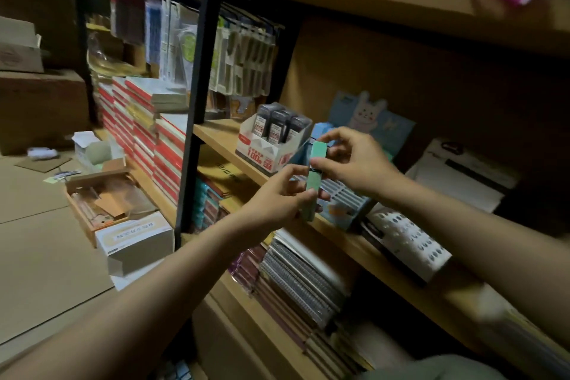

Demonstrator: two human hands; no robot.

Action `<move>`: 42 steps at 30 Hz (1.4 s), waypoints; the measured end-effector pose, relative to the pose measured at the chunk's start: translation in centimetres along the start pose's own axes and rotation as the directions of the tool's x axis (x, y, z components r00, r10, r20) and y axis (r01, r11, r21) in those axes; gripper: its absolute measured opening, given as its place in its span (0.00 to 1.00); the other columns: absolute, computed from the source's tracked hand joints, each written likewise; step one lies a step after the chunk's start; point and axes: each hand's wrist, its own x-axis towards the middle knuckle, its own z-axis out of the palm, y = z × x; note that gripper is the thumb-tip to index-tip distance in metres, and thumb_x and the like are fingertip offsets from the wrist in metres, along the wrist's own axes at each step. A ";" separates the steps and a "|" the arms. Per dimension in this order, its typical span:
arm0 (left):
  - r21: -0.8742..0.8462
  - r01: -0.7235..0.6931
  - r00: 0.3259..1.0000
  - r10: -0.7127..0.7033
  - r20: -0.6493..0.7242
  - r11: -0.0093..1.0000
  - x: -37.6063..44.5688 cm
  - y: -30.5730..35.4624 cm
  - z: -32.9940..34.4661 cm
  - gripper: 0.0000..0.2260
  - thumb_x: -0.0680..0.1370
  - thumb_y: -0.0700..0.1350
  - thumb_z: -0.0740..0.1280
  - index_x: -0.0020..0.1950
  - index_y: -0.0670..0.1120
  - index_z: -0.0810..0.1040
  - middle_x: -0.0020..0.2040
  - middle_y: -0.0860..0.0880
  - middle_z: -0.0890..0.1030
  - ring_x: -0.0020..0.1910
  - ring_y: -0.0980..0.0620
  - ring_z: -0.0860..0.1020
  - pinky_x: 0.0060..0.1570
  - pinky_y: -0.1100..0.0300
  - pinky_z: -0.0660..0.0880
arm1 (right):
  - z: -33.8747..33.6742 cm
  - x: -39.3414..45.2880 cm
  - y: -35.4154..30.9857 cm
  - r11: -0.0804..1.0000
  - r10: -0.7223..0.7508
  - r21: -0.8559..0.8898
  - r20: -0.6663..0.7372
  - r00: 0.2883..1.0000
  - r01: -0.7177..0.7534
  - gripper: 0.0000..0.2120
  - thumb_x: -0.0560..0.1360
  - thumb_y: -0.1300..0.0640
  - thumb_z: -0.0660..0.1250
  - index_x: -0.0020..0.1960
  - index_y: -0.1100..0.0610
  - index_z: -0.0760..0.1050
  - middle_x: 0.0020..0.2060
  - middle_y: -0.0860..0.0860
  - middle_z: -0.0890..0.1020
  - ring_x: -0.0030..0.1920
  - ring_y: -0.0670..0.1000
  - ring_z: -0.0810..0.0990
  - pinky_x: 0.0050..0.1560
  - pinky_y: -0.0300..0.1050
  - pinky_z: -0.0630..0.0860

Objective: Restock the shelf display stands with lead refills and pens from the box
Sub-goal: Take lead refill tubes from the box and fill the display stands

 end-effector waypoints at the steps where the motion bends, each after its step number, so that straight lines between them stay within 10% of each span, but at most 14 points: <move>1: 0.030 -0.031 0.999 0.031 -0.008 0.999 0.2 -0.2 0.8 0.12 0.80 0.39 0.63 0.63 0.47 0.70 0.55 0.44 0.82 0.52 0.49 0.82 0.45 0.56 0.80 | -1.0 -0.3 0.1 1.000 0.001 -0.003 -0.034 0.999 -0.001 0.16 0.70 0.58 0.77 0.54 0.53 0.76 0.40 0.46 0.82 0.37 0.39 0.82 0.36 0.32 0.78; 6: 0.749 -0.250 0.945 0.322 0.051 0.614 0.9 -2.0 1.6 0.20 0.78 0.50 0.66 0.69 0.48 0.67 0.68 0.47 0.66 0.67 0.51 0.67 0.67 0.52 0.69 | -7.4 -0.6 1.2 0.989 0.061 -0.113 -0.297 0.953 -0.098 0.16 0.68 0.58 0.78 0.49 0.53 0.74 0.41 0.46 0.81 0.42 0.43 0.83 0.38 0.37 0.81; 9: 0.909 -0.232 0.959 0.235 0.155 0.345 0.9 -3.7 1.3 0.29 0.77 0.57 0.66 0.75 0.56 0.59 0.78 0.49 0.49 0.76 0.46 0.53 0.74 0.45 0.59 | -8.7 -1.1 2.9 0.955 0.085 -0.240 -0.352 0.932 -0.177 0.16 0.69 0.57 0.77 0.51 0.53 0.73 0.48 0.52 0.82 0.46 0.51 0.82 0.44 0.48 0.83; 12: 0.964 -0.208 0.968 0.180 0.177 0.167 1.0 -4.9 1.0 0.32 0.77 0.61 0.63 0.77 0.60 0.52 0.79 0.49 0.40 0.78 0.44 0.45 0.75 0.42 0.53 | -8.0 -1.2 4.1 0.949 0.035 -0.277 -0.382 0.924 -0.150 0.15 0.70 0.56 0.77 0.50 0.52 0.73 0.47 0.49 0.80 0.45 0.48 0.80 0.37 0.38 0.78; 18: 0.966 -0.205 0.967 0.181 0.177 0.154 1.3 -5.0 0.7 0.31 0.77 0.61 0.62 0.77 0.62 0.51 0.79 0.50 0.40 0.78 0.45 0.44 0.75 0.41 0.51 | -6.6 -0.1 4.9 0.937 -0.024 -0.331 -0.382 0.924 -0.113 0.14 0.69 0.57 0.77 0.46 0.51 0.72 0.38 0.43 0.75 0.36 0.34 0.72 0.25 0.22 0.66; 24: 0.961 -0.233 0.959 0.202 0.200 0.152 1.6 -5.3 0.2 0.32 0.77 0.57 0.65 0.77 0.62 0.52 0.79 0.50 0.42 0.78 0.46 0.44 0.74 0.42 0.52 | -5.8 -0.1 5.8 0.897 -0.036 -0.431 -0.284 0.958 -0.094 0.13 0.69 0.57 0.77 0.46 0.53 0.74 0.42 0.48 0.80 0.42 0.48 0.80 0.32 0.32 0.69; 33: 0.957 -0.241 0.958 0.200 0.208 0.161 1.7 -5.3 0.2 0.32 0.77 0.56 0.65 0.77 0.61 0.53 0.79 0.50 0.42 0.78 0.45 0.44 0.75 0.42 0.54 | -5.8 0.3 6.5 0.905 0.035 -0.397 -0.291 0.956 -0.154 0.12 0.68 0.56 0.78 0.45 0.52 0.75 0.40 0.46 0.79 0.37 0.40 0.76 0.32 0.31 0.69; 42: 0.961 -0.234 0.963 0.173 0.208 0.148 1.8 -4.9 0.1 0.32 0.78 0.56 0.65 0.77 0.63 0.51 0.79 0.51 0.41 0.78 0.45 0.43 0.74 0.40 0.57 | -4.8 -0.5 6.9 0.703 -0.070 -0.698 -0.260 0.963 -0.137 0.14 0.71 0.51 0.75 0.52 0.58 0.81 0.51 0.55 0.76 0.52 0.58 0.77 0.52 0.53 0.78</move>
